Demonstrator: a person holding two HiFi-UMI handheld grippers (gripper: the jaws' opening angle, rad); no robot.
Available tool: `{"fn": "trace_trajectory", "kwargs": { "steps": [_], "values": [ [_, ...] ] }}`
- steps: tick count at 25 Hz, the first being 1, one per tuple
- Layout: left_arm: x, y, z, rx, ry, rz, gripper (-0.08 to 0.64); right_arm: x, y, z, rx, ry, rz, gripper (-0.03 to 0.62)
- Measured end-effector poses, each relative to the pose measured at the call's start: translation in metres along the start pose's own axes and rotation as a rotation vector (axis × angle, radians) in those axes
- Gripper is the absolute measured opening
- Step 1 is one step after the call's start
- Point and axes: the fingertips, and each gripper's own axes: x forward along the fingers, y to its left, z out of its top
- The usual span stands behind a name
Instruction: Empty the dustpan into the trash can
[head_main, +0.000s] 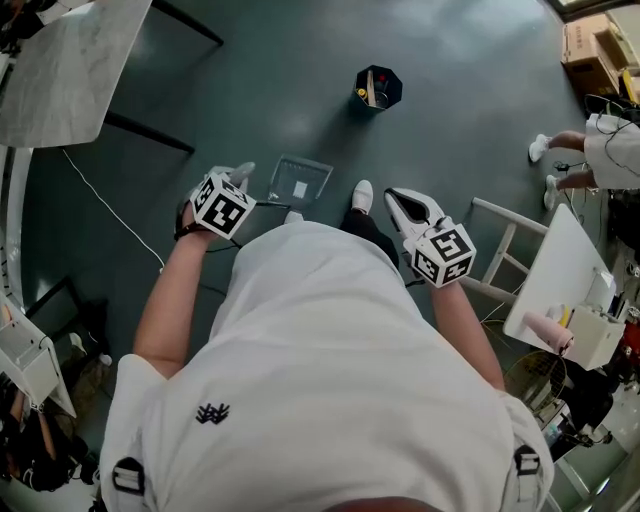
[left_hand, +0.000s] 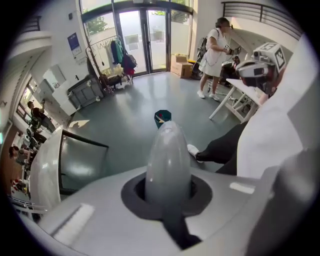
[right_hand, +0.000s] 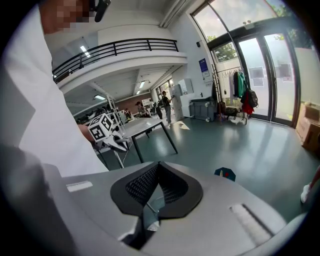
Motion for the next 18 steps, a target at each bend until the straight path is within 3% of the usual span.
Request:
{"fn": "trace_trajectory", "kwargs": {
  "steps": [7, 18],
  "values": [
    [-0.011, -0.025, -0.010, -0.002, -0.087, 0.007, 0.055, -0.015, 0.029, -0.014, 0.004, -0.012, -0.022, 0.000],
    [-0.015, -0.038, -0.011, -0.015, -0.134, 0.011, 0.057, -0.036, 0.052, -0.033, 0.017, -0.032, -0.059, 0.000]
  ]
}}
